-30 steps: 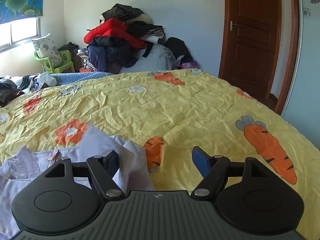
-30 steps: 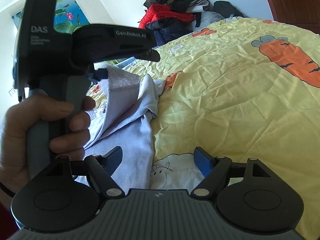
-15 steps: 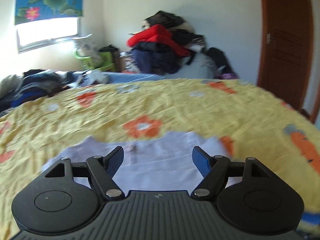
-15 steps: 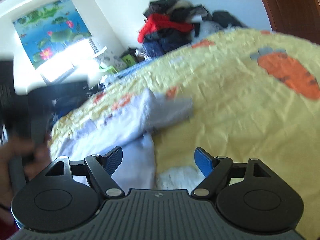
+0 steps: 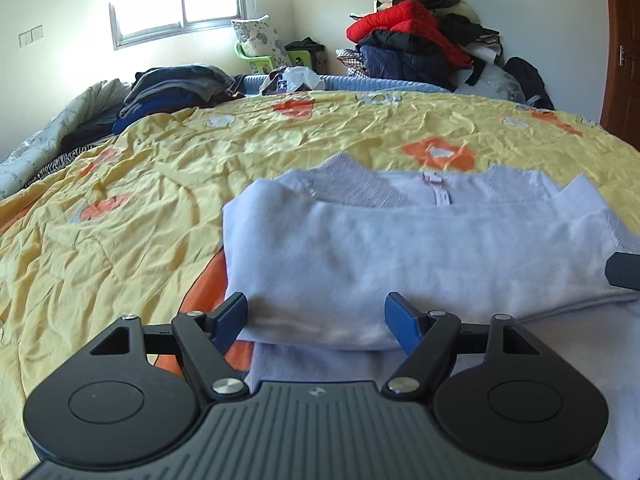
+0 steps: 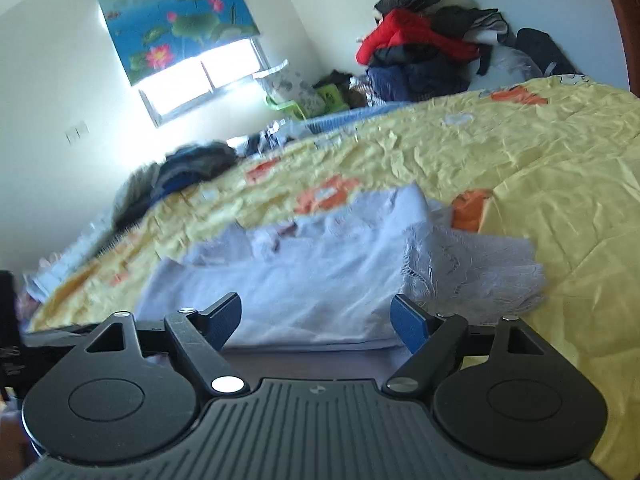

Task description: Fold small clothes

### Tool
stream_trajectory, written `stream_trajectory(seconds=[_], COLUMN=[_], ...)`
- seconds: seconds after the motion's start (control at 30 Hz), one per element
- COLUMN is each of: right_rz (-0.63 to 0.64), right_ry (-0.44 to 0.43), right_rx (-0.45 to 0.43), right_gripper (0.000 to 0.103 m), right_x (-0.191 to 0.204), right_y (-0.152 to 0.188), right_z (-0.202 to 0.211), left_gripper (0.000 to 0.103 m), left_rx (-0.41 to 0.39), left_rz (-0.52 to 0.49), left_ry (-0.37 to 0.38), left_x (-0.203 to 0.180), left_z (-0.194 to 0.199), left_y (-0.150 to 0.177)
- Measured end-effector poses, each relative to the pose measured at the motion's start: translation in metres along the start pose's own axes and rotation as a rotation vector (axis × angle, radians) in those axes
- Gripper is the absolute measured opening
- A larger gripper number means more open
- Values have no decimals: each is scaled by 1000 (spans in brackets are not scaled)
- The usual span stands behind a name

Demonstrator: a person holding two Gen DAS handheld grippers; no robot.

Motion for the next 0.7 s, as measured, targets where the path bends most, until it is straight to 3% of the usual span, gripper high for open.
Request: stream_trajectory(seconds=[0.07,0.27,0.43,0.53,0.7], right_rz=[11,91,70,53,138], right_ry=[46,42,105,109,169], right_rx=[23,-25,48,54,98], right_gripper=[79,89,93,102,103], right_x=[0,20,9,5,20], right_y=[4,8,20,21,24], right_z=[-4,12,-7,-11,-19], left_gripper=[85,90,96,98,98], left_rx=[-6,0,27,29,19], left_rz=[6,28,79,85,73], left_ry=[-1,1,15,10,-3], left_x=[3,6,13,13,11], left_z=[0,-4,-9,-10,-8], left_y=[4,8,8,8,9])
Point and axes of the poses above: each gripper's, at about its wrist camera, not at the fingertips, and z roughly against the way its jaws point, x to its left, y to its underside, the point moved 3 cm from there along -z, roughly the way its jaws point, and after that the axes turned 9 degrees about z, right-handed, at the moved point
